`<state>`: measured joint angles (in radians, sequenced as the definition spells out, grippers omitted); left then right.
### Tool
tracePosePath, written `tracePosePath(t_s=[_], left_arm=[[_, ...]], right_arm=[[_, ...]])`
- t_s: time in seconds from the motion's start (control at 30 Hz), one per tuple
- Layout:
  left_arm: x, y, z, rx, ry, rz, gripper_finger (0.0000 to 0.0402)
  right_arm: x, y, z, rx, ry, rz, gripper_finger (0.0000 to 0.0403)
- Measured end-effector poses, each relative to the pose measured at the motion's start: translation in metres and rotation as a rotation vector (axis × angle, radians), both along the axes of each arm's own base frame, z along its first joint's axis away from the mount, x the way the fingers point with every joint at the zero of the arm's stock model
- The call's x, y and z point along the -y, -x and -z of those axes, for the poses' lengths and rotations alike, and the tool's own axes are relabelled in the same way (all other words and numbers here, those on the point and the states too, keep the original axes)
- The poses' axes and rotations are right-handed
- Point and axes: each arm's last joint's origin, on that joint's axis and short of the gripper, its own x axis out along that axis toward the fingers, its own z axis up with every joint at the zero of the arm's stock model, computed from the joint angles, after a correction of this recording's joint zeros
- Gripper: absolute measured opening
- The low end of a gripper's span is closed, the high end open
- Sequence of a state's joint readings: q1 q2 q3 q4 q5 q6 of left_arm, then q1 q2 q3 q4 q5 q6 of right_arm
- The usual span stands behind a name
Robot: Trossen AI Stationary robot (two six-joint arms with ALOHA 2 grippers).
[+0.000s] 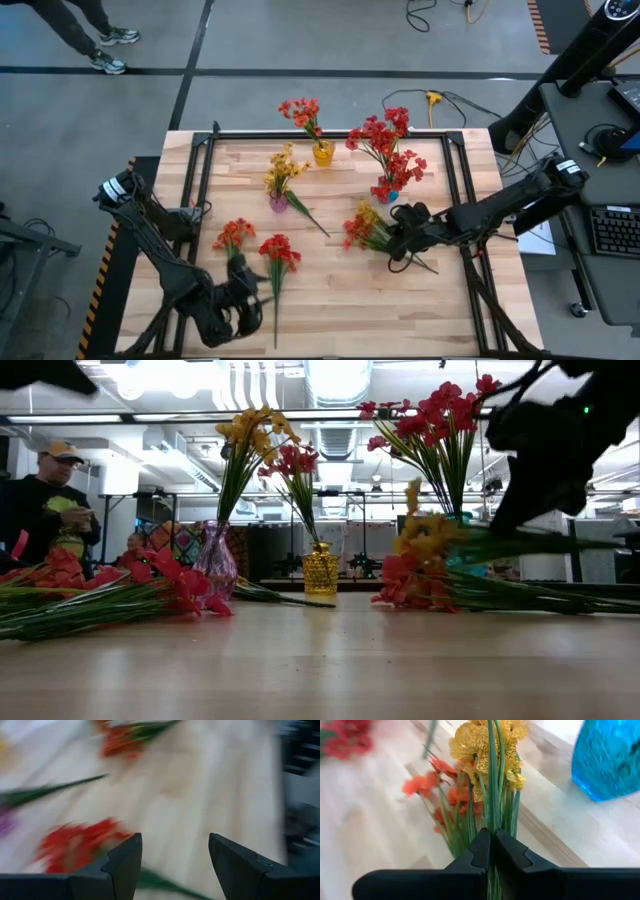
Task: Sort flowers into vase by color
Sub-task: Put the right yellow flower into the purple vase
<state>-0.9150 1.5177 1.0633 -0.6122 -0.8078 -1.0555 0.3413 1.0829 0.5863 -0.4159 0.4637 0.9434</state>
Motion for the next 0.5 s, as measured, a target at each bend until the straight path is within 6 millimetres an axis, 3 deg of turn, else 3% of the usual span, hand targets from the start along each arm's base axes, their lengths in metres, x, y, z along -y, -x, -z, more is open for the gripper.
tracePosePath(t_s=[0.2,0.5], left_arm=[[0.013,-0.01,-0.01,0.083,-0.08,0.209,0.0212],[0.001,-0.018,0.004,0.114,-0.148,0.171,0.0212]], right_arm=[[-0.004,0.01,-0.022,0.1,-0.009,-0.07,0.0013],[-0.01,0.023,-0.048,0.211,-0.001,-0.175,0.0013]])
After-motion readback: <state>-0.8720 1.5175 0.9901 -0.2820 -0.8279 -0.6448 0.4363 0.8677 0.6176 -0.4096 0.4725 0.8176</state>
